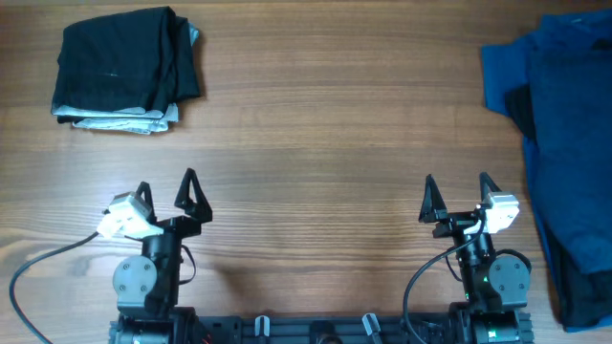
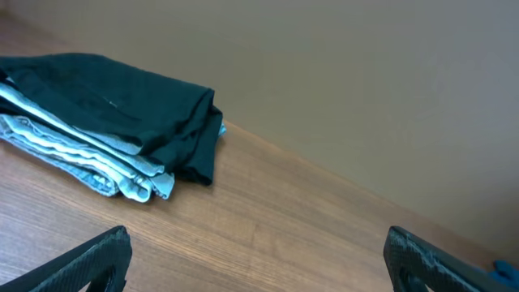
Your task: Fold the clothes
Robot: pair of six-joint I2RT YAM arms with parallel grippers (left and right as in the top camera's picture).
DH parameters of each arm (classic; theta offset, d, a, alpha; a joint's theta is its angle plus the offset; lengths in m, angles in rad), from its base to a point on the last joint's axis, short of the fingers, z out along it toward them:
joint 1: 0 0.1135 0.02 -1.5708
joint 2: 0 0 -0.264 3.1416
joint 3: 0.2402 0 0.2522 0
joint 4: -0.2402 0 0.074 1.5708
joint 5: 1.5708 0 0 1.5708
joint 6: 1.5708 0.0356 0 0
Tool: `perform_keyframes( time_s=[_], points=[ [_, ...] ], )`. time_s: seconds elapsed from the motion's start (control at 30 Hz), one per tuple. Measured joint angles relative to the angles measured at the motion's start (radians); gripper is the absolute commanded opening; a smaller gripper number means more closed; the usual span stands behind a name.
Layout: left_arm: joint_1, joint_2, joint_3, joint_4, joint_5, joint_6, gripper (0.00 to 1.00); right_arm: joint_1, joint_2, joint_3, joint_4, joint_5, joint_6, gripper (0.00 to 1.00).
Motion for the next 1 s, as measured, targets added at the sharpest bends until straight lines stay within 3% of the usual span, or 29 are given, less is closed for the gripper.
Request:
perform_keyframes(
  time_s=[0.53, 0.6, 0.83, 1.0],
  points=[
    [0.053, -0.094, -0.091, 0.037, 0.027, 0.005, 1.00, 0.000, 0.000, 0.000, 0.000, 0.000, 0.000, 1.00],
    [0.053, -0.094, -0.105, 0.034, 0.048, 0.036, 1.00, 0.000, 0.000, 0.000, 0.000, 0.000, 0.000, 1.00],
    [0.053, -0.094, -0.126, 0.026, 0.140, 0.348, 1.00, 0.000, 0.000, 0.000, 0.000, 0.000, 0.000, 1.00],
    [0.053, -0.094, -0.126, 0.027, 0.153, 0.401, 1.00, 0.000, 0.000, 0.000, 0.000, 0.000, 0.000, 1.00]
  ],
)
